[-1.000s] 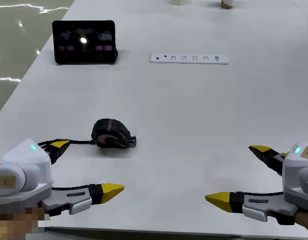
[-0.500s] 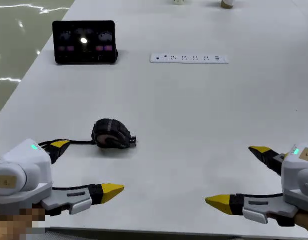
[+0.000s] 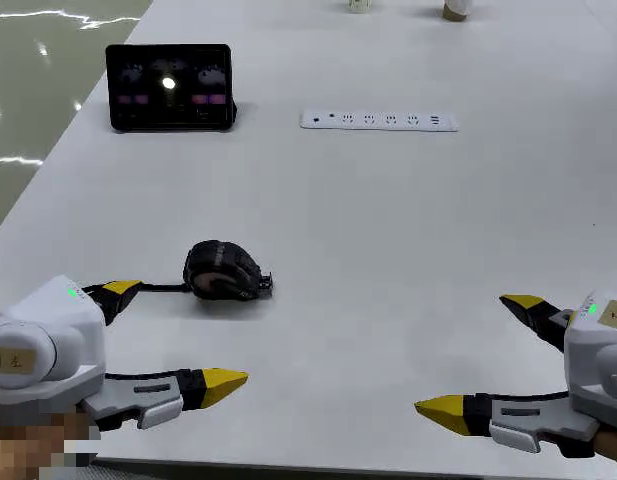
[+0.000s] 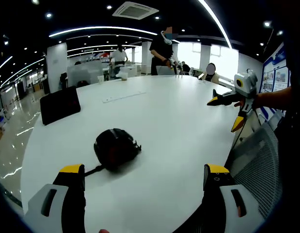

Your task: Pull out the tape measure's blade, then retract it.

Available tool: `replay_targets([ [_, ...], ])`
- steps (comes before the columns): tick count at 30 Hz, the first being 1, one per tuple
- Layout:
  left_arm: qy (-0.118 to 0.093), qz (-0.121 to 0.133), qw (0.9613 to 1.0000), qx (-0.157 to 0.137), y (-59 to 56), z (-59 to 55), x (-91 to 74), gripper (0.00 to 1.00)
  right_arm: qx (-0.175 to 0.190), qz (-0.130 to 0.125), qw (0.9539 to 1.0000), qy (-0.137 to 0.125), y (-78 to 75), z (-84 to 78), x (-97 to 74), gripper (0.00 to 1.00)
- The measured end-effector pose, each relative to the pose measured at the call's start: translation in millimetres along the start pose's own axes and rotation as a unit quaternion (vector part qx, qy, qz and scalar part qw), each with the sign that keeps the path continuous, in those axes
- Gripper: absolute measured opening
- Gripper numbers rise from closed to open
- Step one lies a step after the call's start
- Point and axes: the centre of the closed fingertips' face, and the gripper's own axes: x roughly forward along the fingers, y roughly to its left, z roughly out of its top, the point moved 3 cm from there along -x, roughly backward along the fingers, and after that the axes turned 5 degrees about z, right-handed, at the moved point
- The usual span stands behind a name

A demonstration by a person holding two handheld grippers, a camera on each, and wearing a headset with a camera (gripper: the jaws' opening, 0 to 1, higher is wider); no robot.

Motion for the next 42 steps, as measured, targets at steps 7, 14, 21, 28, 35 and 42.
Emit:
replay_targets([
  [7,0.004,-0.002,1.0,0.005,3.1,0.7,1.6,0.99,-0.003,0.003,1.0,0.007,-2.6,-1.0,0.1,0.99],
  [14,0.009,-0.008,0.9998,0.013,6.4,3.5,4.5,0.99,-0.011,0.01,0.9998,0.014,-5.7,1.1,2.8,0.98],
  [21,0.014,-0.011,0.9996,0.022,12.9,5.1,8.5,0.99,-0.023,0.02,0.9992,0.025,-8.6,1.2,8.3,0.96],
  [28,0.019,-0.016,0.9993,0.028,18.3,8.0,12.9,0.99,-0.033,0.032,0.9984,0.031,-11.8,3.3,14.4,0.95],
  [35,0.026,-0.025,0.9986,0.038,22.8,9.9,19.2,0.96,-0.052,0.046,0.9968,0.039,-16.6,6.2,22.9,0.93],
  [42,0.029,-0.03,0.9979,0.049,29.0,12.9,23.9,0.92,-0.069,0.057,0.9951,0.041,-23.8,9.9,31.3,0.9],
])
